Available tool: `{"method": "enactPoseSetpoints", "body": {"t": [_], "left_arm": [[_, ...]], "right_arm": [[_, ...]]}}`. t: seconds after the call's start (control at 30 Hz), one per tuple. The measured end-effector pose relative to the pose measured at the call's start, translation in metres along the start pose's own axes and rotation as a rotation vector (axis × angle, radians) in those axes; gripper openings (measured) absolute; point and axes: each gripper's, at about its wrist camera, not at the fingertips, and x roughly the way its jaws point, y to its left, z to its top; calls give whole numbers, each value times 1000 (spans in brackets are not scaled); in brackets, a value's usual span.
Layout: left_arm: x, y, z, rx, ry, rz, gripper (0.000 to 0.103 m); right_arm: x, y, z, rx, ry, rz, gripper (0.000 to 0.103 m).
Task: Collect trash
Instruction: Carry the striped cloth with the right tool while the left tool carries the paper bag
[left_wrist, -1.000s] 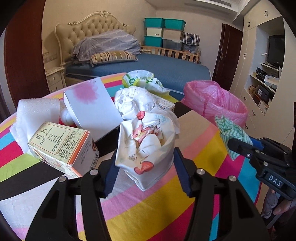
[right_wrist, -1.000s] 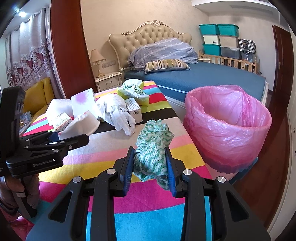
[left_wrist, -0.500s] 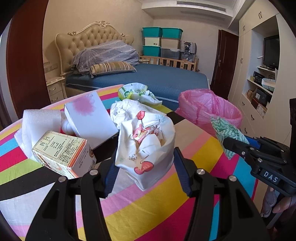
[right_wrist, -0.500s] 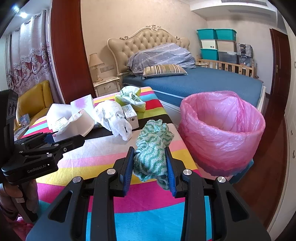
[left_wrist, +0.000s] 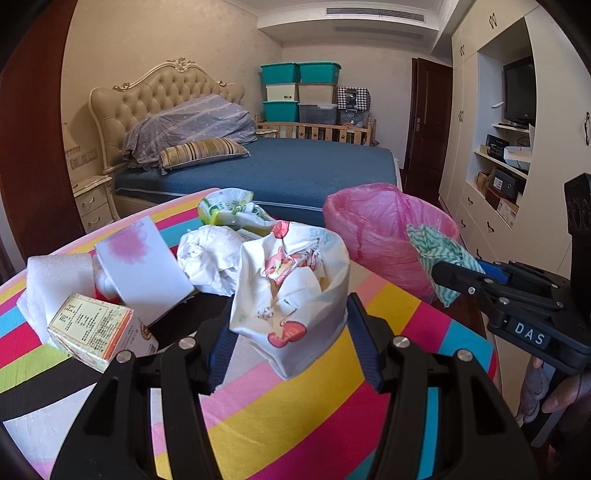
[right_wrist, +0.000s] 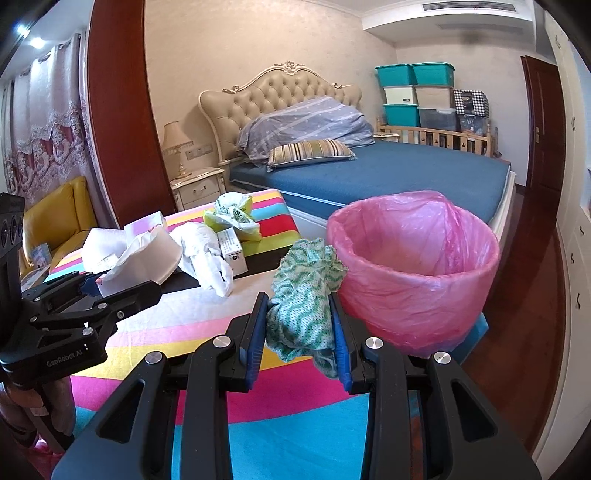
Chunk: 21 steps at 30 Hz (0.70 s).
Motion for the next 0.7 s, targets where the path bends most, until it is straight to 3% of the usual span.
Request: {"method": "enactPoseSetpoints", "body": {"t": [0.37,0.7], "left_arm": [[20,-15,18,38,13,-34,55],[58,-43,69,69,15,-120,56]], "right_arm": [[1,-21,5,10,-13,-44,32],[11,-65,30,14,-21,-117,32]]}}
